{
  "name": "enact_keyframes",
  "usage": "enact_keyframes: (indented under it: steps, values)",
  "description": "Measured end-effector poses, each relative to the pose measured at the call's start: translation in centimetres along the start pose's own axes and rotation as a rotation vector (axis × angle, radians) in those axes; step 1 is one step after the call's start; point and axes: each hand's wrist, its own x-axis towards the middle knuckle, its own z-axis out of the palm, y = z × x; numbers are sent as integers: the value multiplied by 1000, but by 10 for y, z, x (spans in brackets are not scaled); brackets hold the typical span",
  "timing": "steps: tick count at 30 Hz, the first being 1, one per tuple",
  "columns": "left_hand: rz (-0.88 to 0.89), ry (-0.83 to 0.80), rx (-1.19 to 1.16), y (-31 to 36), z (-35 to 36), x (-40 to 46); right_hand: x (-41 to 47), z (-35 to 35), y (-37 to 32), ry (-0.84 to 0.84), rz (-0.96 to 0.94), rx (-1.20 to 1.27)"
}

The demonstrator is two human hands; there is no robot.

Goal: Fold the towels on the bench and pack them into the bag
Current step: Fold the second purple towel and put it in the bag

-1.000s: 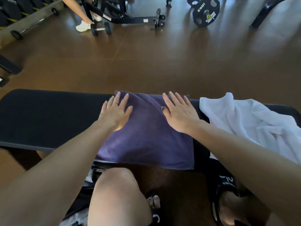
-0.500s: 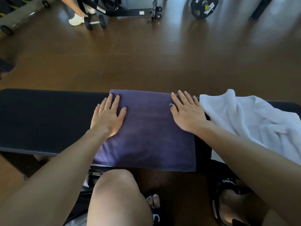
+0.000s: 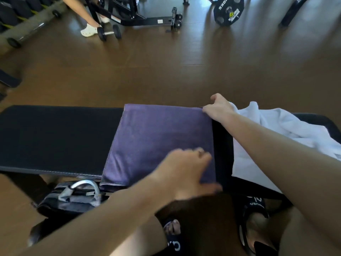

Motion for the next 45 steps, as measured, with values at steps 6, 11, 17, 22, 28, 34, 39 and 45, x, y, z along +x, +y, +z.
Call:
enact_keyframes:
  steps: [6,11,17,22,28,34,39,45]
  values:
    - [104,-141,243,32,30,4,4,5,1,-88,78,-8]
    - [85,-90,215,32,27,-2,4,4,2,46,55,210]
    - [71,-28,116,30,18,-8,-6,3,2,118,-8,172]
    - [-138,86,-224,19,-4,-26,-6,1,0,141,-45,204]
    - [-412,268,-589,-16,-34,-68,-1,-3,-28,140,-54,435]
    - [-708,388,-947,-61,-42,-110,4,13,-94,2,-117,821]
    - [-895,437,-1177,-82,-26,-132,10,49,-145,-248,-157,890]
    - [-1064,392,-1215,-103,3,-149,16,108,-165,-211,-382,323]
